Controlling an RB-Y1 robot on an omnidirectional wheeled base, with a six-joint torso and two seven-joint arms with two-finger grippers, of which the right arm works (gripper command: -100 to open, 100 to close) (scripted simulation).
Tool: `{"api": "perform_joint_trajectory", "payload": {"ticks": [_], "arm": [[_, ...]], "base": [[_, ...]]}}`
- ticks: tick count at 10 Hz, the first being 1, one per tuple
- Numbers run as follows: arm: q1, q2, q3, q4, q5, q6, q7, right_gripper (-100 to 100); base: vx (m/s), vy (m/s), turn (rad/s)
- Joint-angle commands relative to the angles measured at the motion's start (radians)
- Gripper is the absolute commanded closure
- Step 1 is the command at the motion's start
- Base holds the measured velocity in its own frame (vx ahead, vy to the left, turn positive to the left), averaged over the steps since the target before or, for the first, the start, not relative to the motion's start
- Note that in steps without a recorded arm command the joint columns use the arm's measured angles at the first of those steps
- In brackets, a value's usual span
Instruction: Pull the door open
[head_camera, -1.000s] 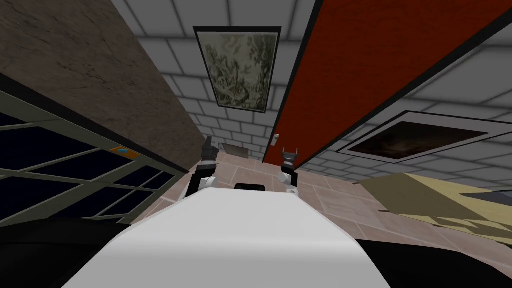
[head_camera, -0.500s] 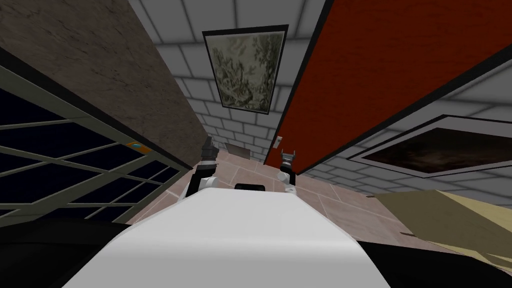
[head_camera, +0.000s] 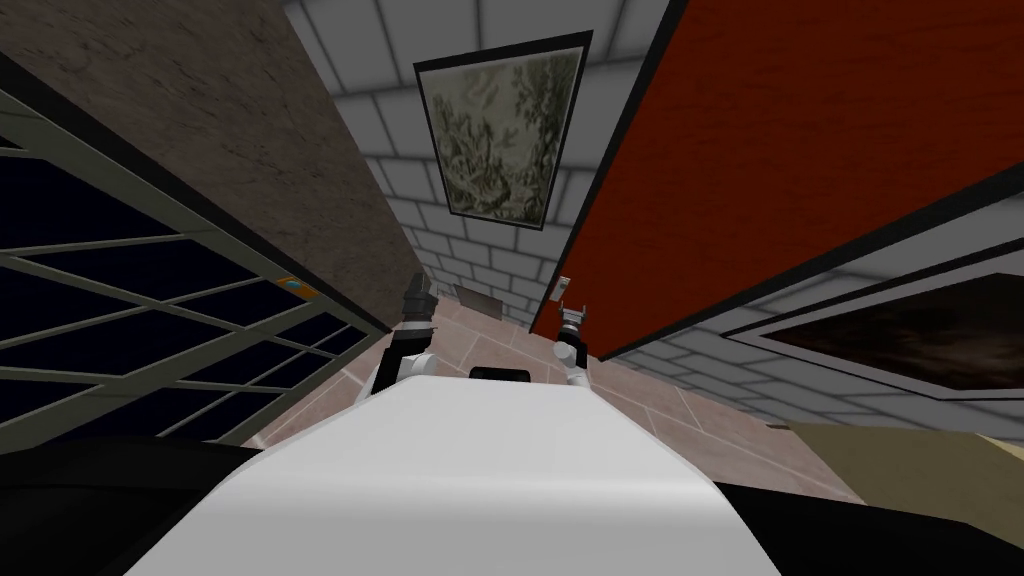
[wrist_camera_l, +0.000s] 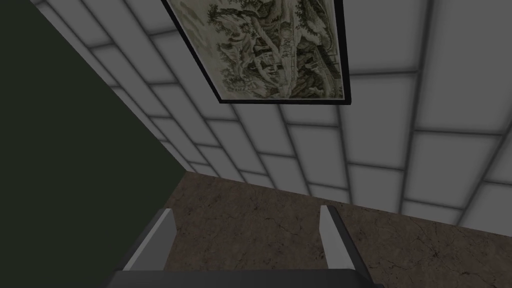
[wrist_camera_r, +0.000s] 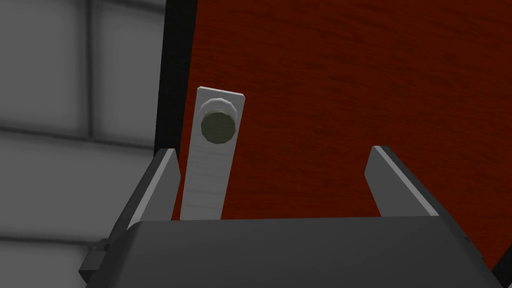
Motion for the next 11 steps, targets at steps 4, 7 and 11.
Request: {"api": "perform_joint_trajectory", "payload": {"ticks": [4, 7, 11], "arm": [[-0.042, -0.024, 0.018, 0.104, -0.112, -0.020, -0.049, -100], [-0.065, -0.034, 0.028, 0.162, -0.176, -0.028, -0.073, -100], [-0.093, -0.047, 0.040, 0.228, -0.250, -0.038, -0.100, -100]], "base": [[0.050, -0.066, 0.134], [0.061, -0.069, 0.129], [0.054, -0.080, 0.105]]}}
